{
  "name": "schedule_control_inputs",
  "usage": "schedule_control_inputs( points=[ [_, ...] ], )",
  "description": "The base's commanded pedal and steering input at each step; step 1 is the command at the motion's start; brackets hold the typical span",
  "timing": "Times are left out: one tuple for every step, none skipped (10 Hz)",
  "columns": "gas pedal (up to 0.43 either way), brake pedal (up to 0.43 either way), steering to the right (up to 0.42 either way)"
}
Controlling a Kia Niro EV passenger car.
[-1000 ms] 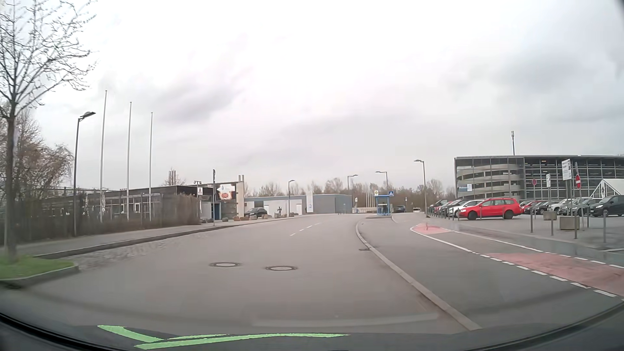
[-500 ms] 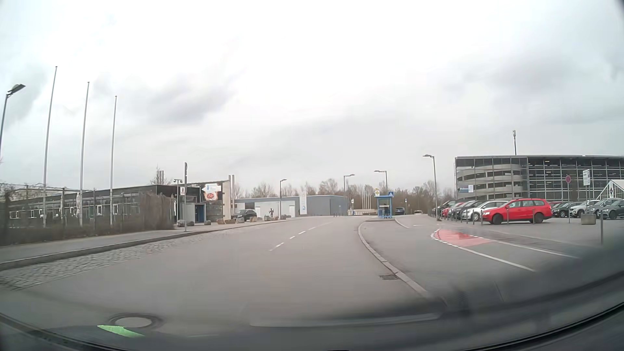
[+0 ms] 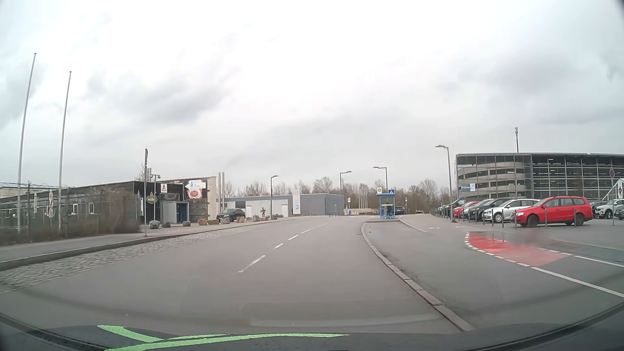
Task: Follow the waypoints while adhering to traffic rules and regulations
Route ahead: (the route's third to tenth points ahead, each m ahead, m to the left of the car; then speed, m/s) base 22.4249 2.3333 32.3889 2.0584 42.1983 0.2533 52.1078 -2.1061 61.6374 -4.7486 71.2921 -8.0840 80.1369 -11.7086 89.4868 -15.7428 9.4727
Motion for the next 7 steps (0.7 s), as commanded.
schedule_control_inputs(
  points=[
    [0.0,0.0,0.014],
    [0.0,0.0,0.015],
    [0.0,0.0,0.016],
    [0.0,0.0,0.017],
    [0.0,0.0,0.017],
    [0.0,0.0,0.019],
    [0.0,0.0,0.021]
  ],
)
